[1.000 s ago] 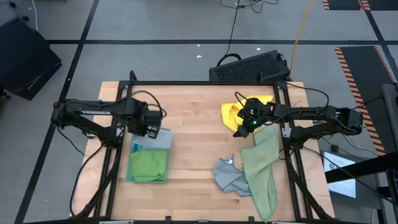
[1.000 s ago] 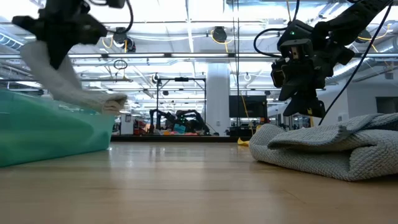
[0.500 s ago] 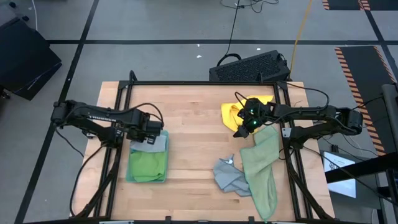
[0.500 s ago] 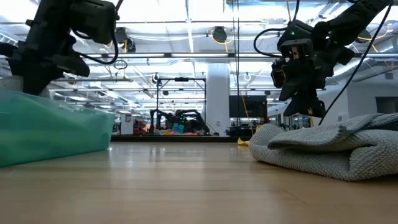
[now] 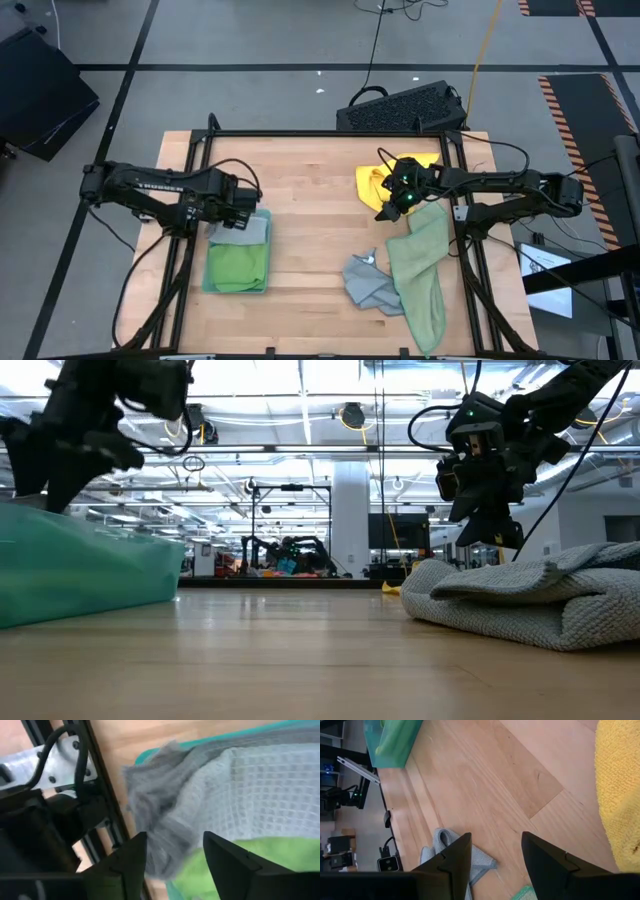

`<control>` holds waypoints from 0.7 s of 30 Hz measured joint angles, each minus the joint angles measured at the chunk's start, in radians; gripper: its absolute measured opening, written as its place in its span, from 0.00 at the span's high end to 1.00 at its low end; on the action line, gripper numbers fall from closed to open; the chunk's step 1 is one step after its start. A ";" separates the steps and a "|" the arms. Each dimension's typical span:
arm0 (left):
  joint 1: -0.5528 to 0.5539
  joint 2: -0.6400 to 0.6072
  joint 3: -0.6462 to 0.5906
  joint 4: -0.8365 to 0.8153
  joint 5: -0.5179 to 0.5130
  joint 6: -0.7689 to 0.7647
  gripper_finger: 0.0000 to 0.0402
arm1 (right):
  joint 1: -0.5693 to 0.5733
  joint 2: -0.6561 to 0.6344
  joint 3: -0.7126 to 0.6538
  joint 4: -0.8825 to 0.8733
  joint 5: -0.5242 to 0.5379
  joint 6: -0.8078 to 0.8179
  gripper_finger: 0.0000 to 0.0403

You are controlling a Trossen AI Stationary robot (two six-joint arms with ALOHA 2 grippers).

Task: Fold microfiber towels
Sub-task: Put the top gray microfiber cloth into the green bin

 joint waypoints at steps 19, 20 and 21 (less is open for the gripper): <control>-0.066 0.101 -0.074 0.272 -0.062 -0.078 0.98 | 0.000 0.000 0.000 -0.031 -0.037 0.000 0.59; -0.066 0.114 -0.096 0.314 -0.067 -0.085 0.98 | 0.000 0.000 0.000 -0.031 -0.050 0.000 0.59; -0.065 0.126 -0.118 0.359 -0.075 -0.093 0.98 | 0.000 0.000 0.000 -0.031 -0.055 0.000 0.59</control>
